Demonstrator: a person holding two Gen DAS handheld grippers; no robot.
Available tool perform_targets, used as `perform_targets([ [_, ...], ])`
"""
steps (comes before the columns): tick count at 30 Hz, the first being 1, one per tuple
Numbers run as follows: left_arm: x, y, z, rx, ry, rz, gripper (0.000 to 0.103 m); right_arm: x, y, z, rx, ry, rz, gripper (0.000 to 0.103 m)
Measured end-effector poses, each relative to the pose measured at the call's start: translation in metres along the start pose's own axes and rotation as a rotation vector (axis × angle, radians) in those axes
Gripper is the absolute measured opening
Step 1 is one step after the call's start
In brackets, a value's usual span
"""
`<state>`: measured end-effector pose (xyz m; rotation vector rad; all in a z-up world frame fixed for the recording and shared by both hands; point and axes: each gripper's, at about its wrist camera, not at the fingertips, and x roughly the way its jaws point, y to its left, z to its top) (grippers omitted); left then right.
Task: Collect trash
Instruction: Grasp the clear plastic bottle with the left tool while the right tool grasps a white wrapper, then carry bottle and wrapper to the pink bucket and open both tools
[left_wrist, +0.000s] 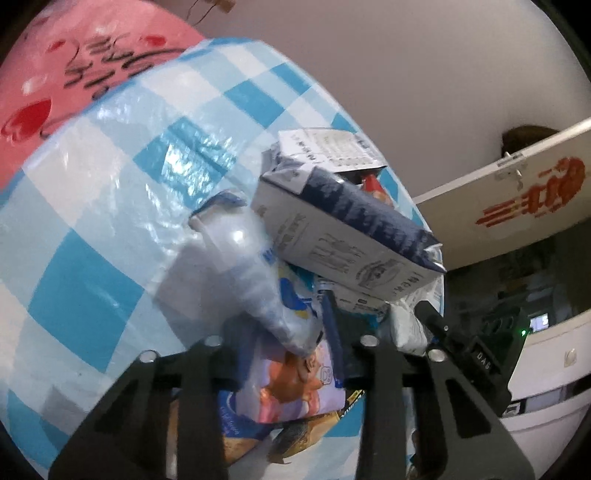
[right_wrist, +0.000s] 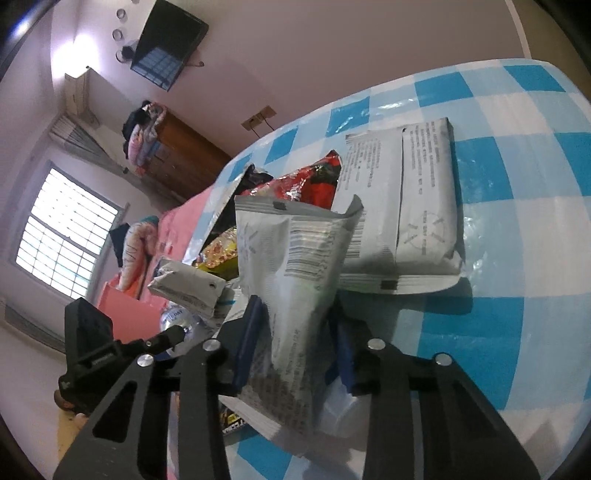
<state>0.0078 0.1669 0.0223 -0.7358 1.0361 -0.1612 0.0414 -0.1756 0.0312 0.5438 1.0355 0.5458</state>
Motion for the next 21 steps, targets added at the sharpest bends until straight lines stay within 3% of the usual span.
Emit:
perform_targets([
  [5,-0.015,-0.005,-0.005,0.054,-0.024,-0.022,0.019,-0.019,0.017,-0.01,-0.059,-0.055,0.021,0.027],
  [15,-0.062,-0.02,-0.02,0.193,-0.113,-0.015,0.018,-0.057,0.052,-0.027,-0.099,-0.142,0.034,0.023],
  [21,-0.115,-0.019,-0.02,0.228,-0.222,-0.007,0.018,-0.069,0.12,-0.016,-0.195,-0.156,0.117,0.023],
])
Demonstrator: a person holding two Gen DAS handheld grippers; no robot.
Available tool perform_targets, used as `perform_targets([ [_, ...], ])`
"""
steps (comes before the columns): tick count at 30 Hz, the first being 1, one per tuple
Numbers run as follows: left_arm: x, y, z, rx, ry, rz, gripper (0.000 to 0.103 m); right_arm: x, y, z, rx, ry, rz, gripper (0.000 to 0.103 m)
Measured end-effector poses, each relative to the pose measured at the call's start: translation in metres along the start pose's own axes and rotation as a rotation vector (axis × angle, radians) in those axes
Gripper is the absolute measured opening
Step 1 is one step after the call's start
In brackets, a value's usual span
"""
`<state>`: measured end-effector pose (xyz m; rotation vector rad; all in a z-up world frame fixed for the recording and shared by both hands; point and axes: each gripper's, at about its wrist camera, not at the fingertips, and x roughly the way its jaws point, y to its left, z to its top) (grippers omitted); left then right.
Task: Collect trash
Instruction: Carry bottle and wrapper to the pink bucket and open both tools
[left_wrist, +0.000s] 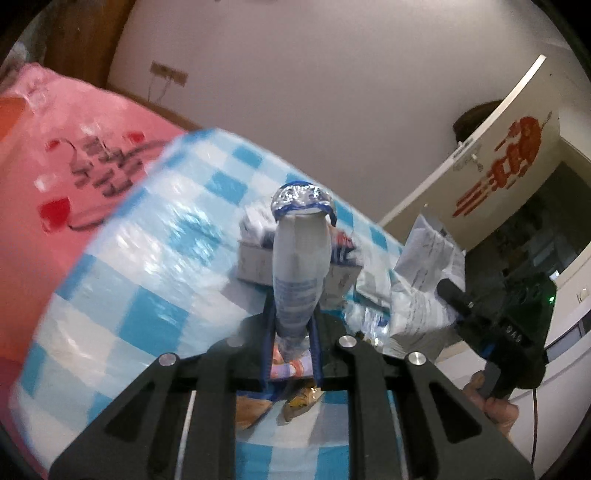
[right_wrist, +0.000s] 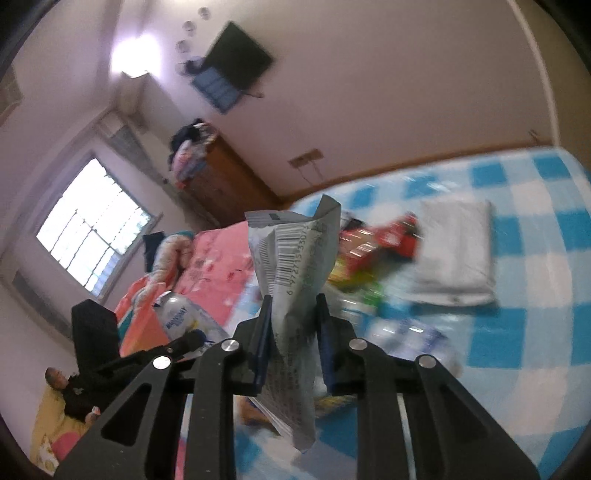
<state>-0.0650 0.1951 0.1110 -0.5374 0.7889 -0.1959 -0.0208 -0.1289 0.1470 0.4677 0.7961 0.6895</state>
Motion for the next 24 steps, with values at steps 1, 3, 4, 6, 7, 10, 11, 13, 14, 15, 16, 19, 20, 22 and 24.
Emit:
perform_targets([
  [1,-0.011,0.003,0.003,0.002,-0.022,0.009,0.018,0.003,0.013,0.004,-0.016,0.004,0.016,0.023],
  [3,-0.038,0.012,0.01,0.003,-0.075,0.042,0.018,0.015,0.047,0.014,-0.062,0.023,0.062,0.023],
  [4,-0.053,0.018,0.014,0.003,-0.103,0.065,0.018,0.024,0.068,0.019,-0.092,0.036,0.089,0.023],
  [6,-0.078,0.029,0.021,0.006,-0.148,0.115,0.018,0.044,0.105,0.026,-0.143,0.063,0.138,0.023],
  [7,-0.093,0.037,0.025,0.009,-0.174,0.15,0.018,0.057,0.126,0.03,-0.167,0.08,0.169,0.023],
  [10,-0.128,0.061,0.035,0.003,-0.237,0.252,0.018,0.096,0.183,0.035,-0.232,0.126,0.237,0.023],
  [11,-0.139,0.071,0.039,-0.003,-0.256,0.291,0.018,0.112,0.204,0.036,-0.256,0.142,0.255,0.023],
  [13,-0.154,0.09,0.045,-0.014,-0.286,0.364,0.018,0.138,0.234,0.035,-0.274,0.181,0.293,0.023],
  [14,-0.158,0.097,0.048,-0.017,-0.294,0.389,0.018,0.157,0.253,0.032,-0.291,0.203,0.3,0.024],
  [15,-0.162,0.107,0.051,-0.017,-0.3,0.429,0.018,0.172,0.266,0.029,-0.302,0.218,0.296,0.024],
  [16,-0.164,0.116,0.055,-0.014,-0.308,0.471,0.018,0.186,0.276,0.026,-0.308,0.236,0.299,0.025],
  [19,-0.164,0.133,0.061,0.015,-0.315,0.592,0.051,0.229,0.304,0.012,-0.345,0.287,0.289,0.031],
  [20,-0.164,0.136,0.061,0.019,-0.318,0.619,0.069,0.239,0.307,0.008,-0.338,0.293,0.265,0.046],
  [22,-0.163,0.14,0.059,0.044,-0.346,0.669,0.074,0.247,0.304,0.003,-0.305,0.293,0.274,0.061],
  [24,-0.165,0.143,0.057,0.048,-0.366,0.691,0.085,0.243,0.294,-0.001,-0.291,0.264,0.26,0.078],
])
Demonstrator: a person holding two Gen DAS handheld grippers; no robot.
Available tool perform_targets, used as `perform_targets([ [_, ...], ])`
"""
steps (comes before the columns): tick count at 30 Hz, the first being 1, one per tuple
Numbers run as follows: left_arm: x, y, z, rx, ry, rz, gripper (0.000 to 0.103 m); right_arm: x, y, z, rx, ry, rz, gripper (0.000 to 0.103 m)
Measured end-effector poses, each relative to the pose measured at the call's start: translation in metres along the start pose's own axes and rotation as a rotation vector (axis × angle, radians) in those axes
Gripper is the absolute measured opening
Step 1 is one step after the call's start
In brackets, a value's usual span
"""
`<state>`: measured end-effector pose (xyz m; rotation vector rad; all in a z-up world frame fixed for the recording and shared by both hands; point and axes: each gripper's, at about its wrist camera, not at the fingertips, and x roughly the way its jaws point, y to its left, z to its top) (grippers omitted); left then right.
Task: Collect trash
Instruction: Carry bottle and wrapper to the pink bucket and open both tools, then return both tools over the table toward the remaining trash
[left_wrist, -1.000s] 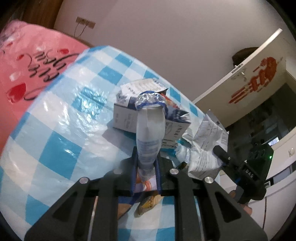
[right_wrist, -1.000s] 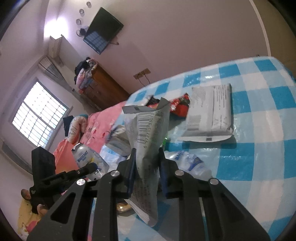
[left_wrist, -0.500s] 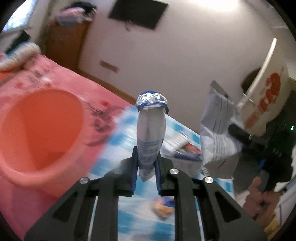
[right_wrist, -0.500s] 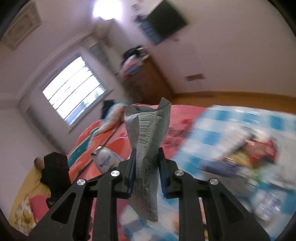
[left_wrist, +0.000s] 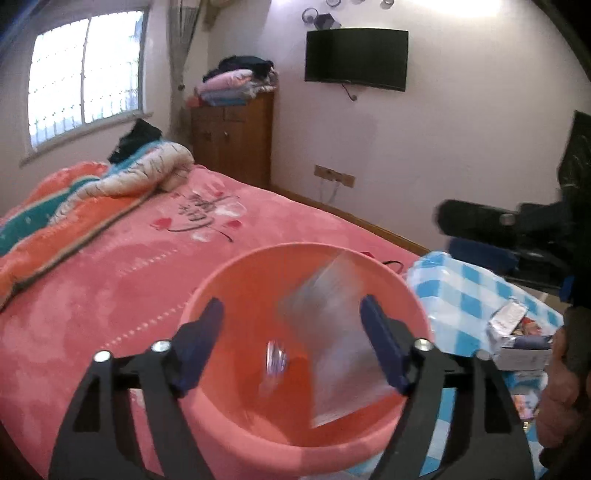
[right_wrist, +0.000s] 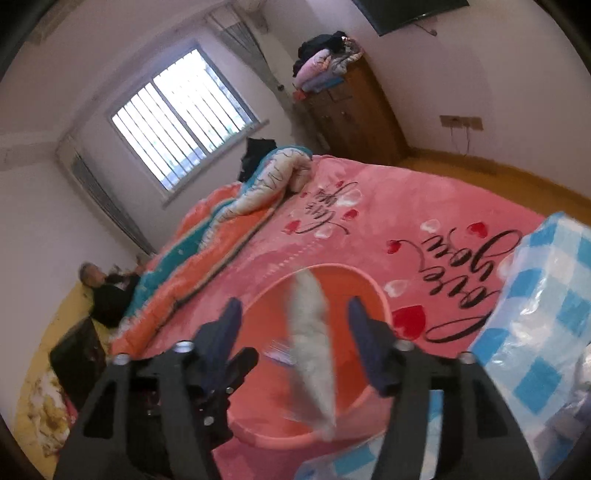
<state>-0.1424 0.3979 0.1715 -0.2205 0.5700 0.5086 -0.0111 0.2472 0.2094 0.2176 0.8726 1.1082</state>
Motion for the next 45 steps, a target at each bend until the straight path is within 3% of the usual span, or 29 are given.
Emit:
perform_targets([
  [6,-0.032,-0.013,-0.014,0.004,-0.135,0.011,0.096,-0.056,-0.032,-0.044,-0.027,-0.117,-0.173,0.092],
  [14,-0.061,-0.077,-0.046,0.071,-0.214,-0.093,0.099,-0.128,-0.092,-0.131,0.051,-0.174,-0.354,0.093],
  [19,-0.06,-0.126,-0.069,0.112,-0.157,-0.214,0.099,-0.162,-0.121,-0.177,0.097,-0.2,-0.446,0.093],
  [24,-0.06,-0.169,-0.096,0.175,-0.112,-0.276,0.099,-0.192,-0.144,-0.212,0.13,-0.216,-0.529,0.093],
  [38,-0.057,-0.241,-0.155,0.357,-0.069,-0.29,0.099,-0.253,-0.188,-0.259,0.232,-0.263,-0.676,0.093],
  [45,-0.058,-0.269,-0.172,0.444,-0.013,-0.339,0.099,-0.28,-0.2,-0.273,0.251,-0.295,-0.753,0.093],
])
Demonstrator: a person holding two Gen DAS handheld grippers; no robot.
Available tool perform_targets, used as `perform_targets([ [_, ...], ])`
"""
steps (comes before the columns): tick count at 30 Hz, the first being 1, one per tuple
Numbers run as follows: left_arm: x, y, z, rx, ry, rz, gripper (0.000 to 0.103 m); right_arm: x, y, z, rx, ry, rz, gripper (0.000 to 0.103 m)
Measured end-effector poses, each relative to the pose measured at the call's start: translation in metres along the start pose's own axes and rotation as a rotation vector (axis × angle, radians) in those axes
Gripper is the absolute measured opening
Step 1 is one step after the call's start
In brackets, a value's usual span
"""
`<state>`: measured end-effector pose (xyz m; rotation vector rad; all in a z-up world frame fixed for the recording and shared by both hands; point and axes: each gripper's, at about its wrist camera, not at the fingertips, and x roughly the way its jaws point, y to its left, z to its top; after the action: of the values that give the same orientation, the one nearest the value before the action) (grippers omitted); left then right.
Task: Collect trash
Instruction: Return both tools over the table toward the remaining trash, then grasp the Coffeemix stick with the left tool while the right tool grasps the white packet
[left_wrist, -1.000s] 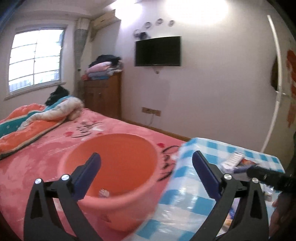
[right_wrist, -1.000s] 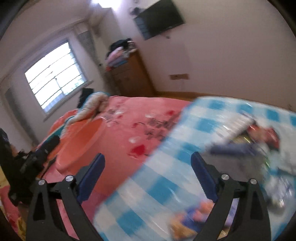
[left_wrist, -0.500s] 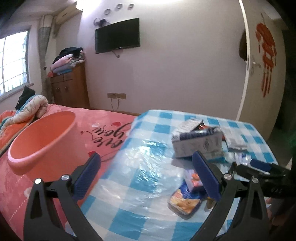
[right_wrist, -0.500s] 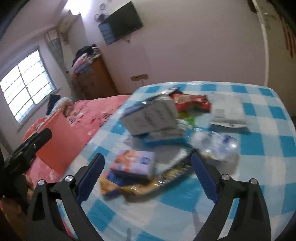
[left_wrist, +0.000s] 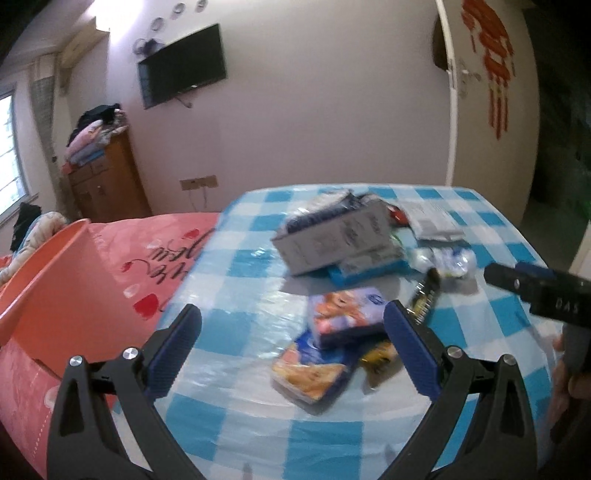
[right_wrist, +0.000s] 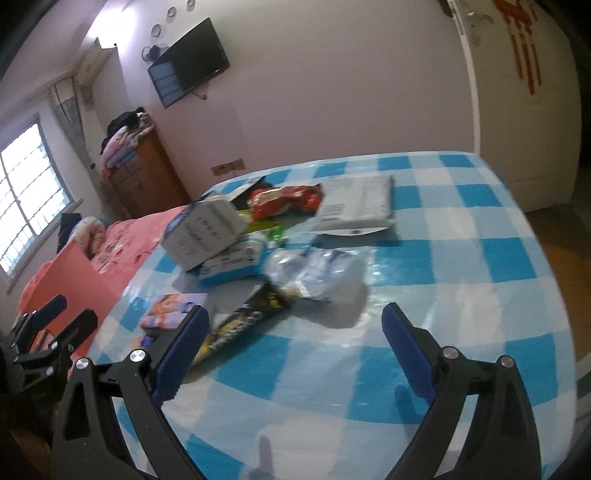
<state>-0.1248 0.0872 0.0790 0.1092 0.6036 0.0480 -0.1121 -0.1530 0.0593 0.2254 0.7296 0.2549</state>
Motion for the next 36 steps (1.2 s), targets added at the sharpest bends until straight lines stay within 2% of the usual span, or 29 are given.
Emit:
perform_targets([
  [14,0.022,-0.073,-0.006,0.154,0.06,-0.154,0.099,-0.013,-0.063,-0.003,0.048,-0.006,-0.129,0.093],
  [23,0.05,-0.105,-0.003,0.24,0.121,-0.19,0.099,-0.01,-0.089,0.001,0.054,0.01,-0.191,0.093],
  [30,0.073,-0.115,0.003,0.282,0.169,-0.17,0.099,0.002,-0.098,0.011,0.056,0.06,-0.173,0.093],
  [36,0.095,-0.11,0.009,0.281,0.235,-0.157,0.099,0.015,-0.103,0.026,0.094,0.125,-0.086,0.093],
])
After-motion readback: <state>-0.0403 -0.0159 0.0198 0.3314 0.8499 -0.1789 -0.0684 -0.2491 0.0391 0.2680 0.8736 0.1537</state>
